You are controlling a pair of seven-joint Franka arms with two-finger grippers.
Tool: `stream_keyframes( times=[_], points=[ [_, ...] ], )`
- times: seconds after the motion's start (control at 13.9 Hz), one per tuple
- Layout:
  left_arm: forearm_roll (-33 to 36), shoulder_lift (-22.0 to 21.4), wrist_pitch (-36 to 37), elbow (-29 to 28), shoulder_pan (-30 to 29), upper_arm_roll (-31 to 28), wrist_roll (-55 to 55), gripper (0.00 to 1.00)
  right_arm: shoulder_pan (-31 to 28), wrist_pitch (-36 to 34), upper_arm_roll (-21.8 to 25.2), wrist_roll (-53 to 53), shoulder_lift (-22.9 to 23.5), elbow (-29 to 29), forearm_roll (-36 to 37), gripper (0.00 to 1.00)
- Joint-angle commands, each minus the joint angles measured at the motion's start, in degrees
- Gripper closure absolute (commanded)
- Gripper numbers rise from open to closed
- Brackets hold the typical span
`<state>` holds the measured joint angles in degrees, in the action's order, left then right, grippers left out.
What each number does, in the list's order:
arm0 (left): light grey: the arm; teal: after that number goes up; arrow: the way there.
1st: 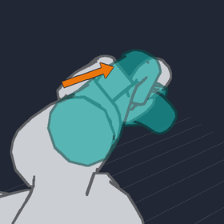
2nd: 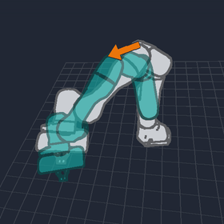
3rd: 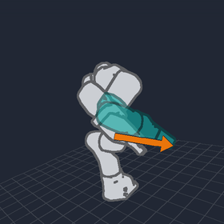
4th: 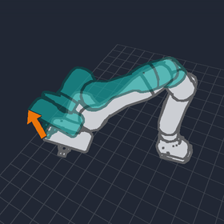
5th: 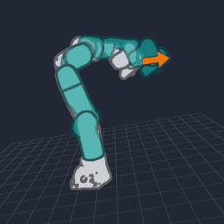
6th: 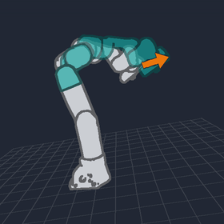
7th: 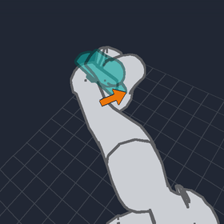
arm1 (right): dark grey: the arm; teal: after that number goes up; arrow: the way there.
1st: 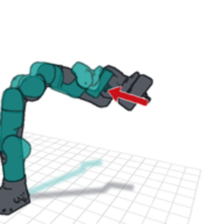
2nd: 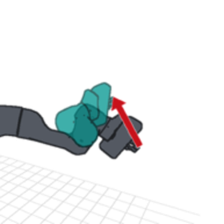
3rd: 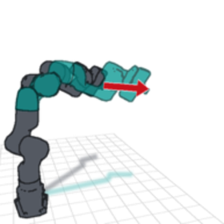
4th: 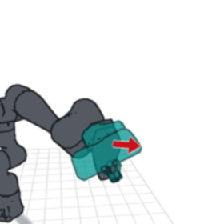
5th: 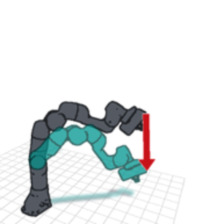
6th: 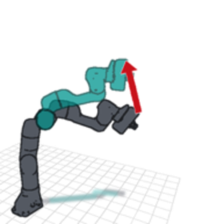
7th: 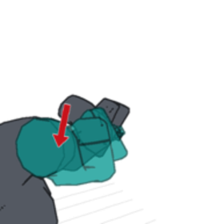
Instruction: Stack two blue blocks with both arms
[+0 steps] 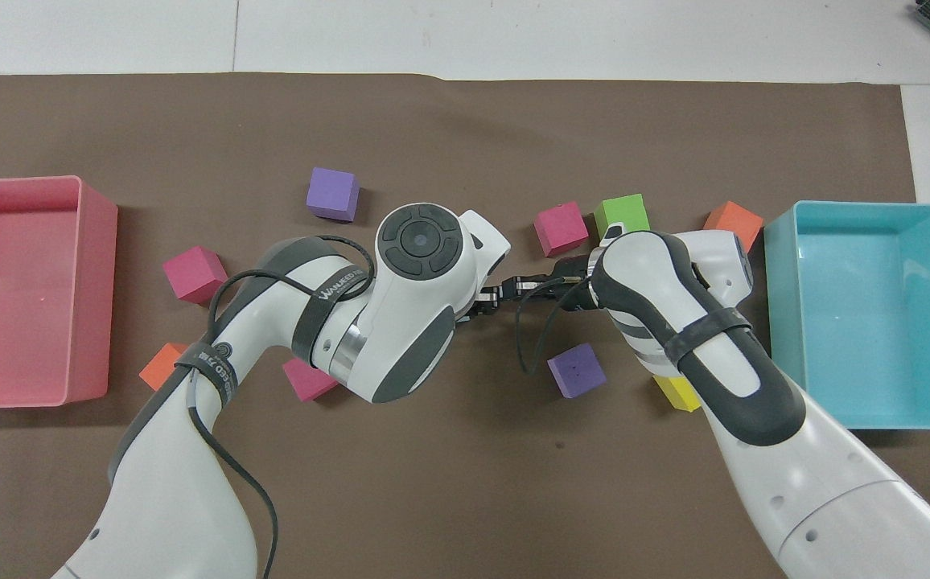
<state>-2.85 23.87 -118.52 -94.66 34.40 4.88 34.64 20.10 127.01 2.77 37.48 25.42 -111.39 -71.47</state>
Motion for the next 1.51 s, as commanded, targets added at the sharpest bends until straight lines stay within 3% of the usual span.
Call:
stream_keyframes(
  times=[0.0, 0.65, 0.72, 0.93, 1.44],
  points=[
    [0.83, -0.23, -0.83, -0.35, 0.41, -0.58, 0.78, 0.31, 0.03, 1.39, -0.22, 2.33, -1.16, -1.55, -1.75, 1.0],
    [0.3, -0.23, -2.06, -0.35, 0.76, -0.58, 0.78, 0.19, 0.03, 1.39, -0.13, 2.33, -1.16, -1.55, -1.4, 1.0],
    [0.21, -0.14, -2.32, -0.44, 0.85, -0.58, 0.78, 0.21, 0.03, 1.39, -0.13, 2.33, -1.16, -1.55, -1.31, 1.0],
    [0.3, -0.23, -2.5, -0.53, 1.11, -0.58, 0.69, 0.48, -0.06, 1.31, -0.13, 2.42, -1.34, -1.47, -1.31, 1.0],
    [0.92, -0.58, -1.71, -0.53, 0.94, -0.66, 0.25, 0.5, -0.41, 1.31, -0.05, 0.93, -3.54, -1.55, -1.13, 1.0]
  ],
)
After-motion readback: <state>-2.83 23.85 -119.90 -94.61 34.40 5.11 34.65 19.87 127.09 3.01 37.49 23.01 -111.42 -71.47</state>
